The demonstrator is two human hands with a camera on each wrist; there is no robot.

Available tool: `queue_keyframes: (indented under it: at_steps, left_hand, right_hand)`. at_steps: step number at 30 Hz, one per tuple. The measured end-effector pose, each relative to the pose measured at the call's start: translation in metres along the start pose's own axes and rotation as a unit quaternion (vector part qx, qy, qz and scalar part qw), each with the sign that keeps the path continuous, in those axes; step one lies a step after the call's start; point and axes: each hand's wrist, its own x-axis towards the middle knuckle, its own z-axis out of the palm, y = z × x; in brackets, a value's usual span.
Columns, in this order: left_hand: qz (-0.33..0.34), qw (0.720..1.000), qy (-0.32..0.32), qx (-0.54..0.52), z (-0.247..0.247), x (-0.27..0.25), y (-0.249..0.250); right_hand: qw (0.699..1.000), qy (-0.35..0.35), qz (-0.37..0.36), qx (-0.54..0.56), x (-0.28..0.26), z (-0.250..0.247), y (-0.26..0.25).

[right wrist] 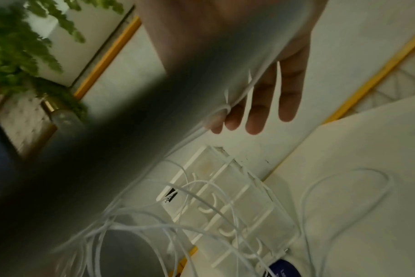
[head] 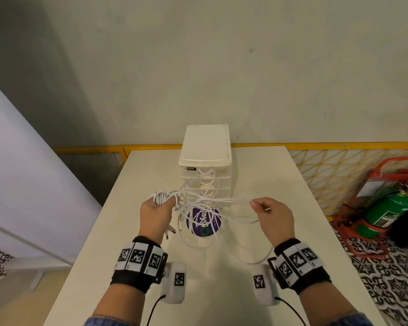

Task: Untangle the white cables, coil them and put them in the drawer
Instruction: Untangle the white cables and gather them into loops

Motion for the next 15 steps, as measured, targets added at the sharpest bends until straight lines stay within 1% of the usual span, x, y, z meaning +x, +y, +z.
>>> queue_keyframes:
  at_steps: [1,3,4,5,6,7,9,10,11,12,13,14,15]
  left_hand:
    - [-0.013,0.999,0.022,-0.020,-0.003,0.001,0.000]
    - [-0.046,0.991,0.097,-0.081,-0.019,0.009,0.000]
    - [-0.055,0.984,0.131,-0.109,-0.028,0.013,0.000]
    - [-0.058,0.979,0.154,-0.122,-0.036,0.017,-0.001]
    - [-0.052,0.978,0.164,-0.120,-0.040,0.019,-0.003]
    - [-0.043,0.980,0.163,-0.105,-0.039,0.019,-0.004]
    - [-0.025,0.988,0.137,-0.064,-0.026,0.013,-0.007]
    - [-0.013,0.992,0.120,-0.041,-0.018,0.010,-0.009]
    - [0.004,0.994,0.107,-0.014,-0.012,0.007,-0.010]
    - [0.020,0.995,0.095,0.015,-0.007,0.005,-0.010]
    - [0.035,0.995,0.088,0.040,-0.004,0.004,-0.011]
    - [0.046,0.993,0.083,0.064,-0.001,0.003,-0.011]
    - [0.057,0.992,0.079,0.083,0.001,0.002,-0.012]
  right_hand:
    - [0.999,0.018,0.031,0.024,0.002,-0.002,0.009]
    - [0.988,0.081,0.120,0.059,0.008,-0.013,0.029]
    - [0.981,0.098,0.162,0.042,0.011,-0.022,0.039]
    - [0.978,0.087,0.189,-0.001,0.013,-0.028,0.050]
    - [0.976,0.052,0.205,-0.048,0.012,-0.030,0.058]
    - [0.973,0.013,0.212,-0.086,0.012,-0.028,0.063]
    - [0.968,-0.054,0.217,-0.111,0.006,-0.013,0.062]
    - [0.969,-0.079,0.206,-0.113,0.004,-0.006,0.058]
    - [0.971,-0.089,0.184,-0.121,0.003,-0.001,0.052]
    - [0.978,-0.071,0.149,-0.129,0.002,0.001,0.044]
    - [0.987,-0.029,0.096,-0.126,0.002,0.001,0.036]
    - [0.994,0.021,0.036,-0.101,0.002,-0.001,0.026]
    - [0.997,0.063,-0.017,-0.052,0.001,-0.004,0.013]
